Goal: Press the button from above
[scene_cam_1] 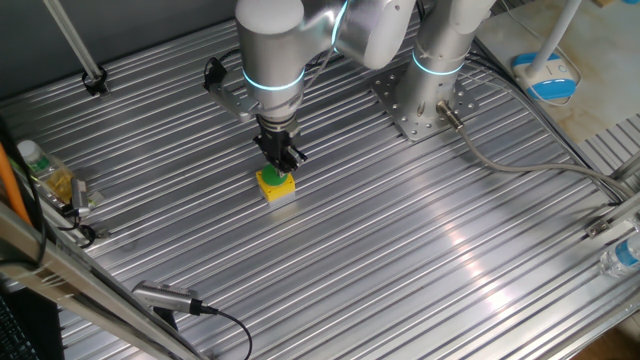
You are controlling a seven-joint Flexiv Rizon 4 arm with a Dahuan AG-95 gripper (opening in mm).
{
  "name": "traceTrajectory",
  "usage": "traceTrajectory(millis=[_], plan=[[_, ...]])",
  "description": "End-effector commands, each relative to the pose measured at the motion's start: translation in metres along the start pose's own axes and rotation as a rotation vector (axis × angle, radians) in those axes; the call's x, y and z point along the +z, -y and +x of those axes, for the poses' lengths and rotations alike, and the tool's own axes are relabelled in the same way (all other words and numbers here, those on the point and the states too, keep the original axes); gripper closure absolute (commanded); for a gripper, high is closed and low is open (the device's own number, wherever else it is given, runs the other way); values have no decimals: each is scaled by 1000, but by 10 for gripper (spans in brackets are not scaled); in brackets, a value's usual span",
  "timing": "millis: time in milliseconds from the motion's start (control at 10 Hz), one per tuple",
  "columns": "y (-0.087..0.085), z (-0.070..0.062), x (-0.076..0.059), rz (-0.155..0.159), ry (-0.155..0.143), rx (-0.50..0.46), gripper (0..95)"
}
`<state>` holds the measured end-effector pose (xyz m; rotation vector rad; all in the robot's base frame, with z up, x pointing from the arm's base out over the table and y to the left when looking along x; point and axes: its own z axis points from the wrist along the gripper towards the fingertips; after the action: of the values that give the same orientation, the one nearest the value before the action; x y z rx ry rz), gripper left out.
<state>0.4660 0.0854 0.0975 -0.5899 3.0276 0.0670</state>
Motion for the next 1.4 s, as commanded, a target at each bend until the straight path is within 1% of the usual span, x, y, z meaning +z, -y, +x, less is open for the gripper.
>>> traceTrajectory(millis=[100, 400, 600, 900, 1100, 1400], plan=[[0, 1, 0, 0, 2, 0, 950], [0, 1, 3, 0, 4, 0, 950], [0, 1, 8, 1, 7, 0, 950], [0, 1, 8, -5, 9, 4, 950], [1, 1, 6, -13, 12, 5, 950], [2, 3, -2, -14, 10, -2, 950]])
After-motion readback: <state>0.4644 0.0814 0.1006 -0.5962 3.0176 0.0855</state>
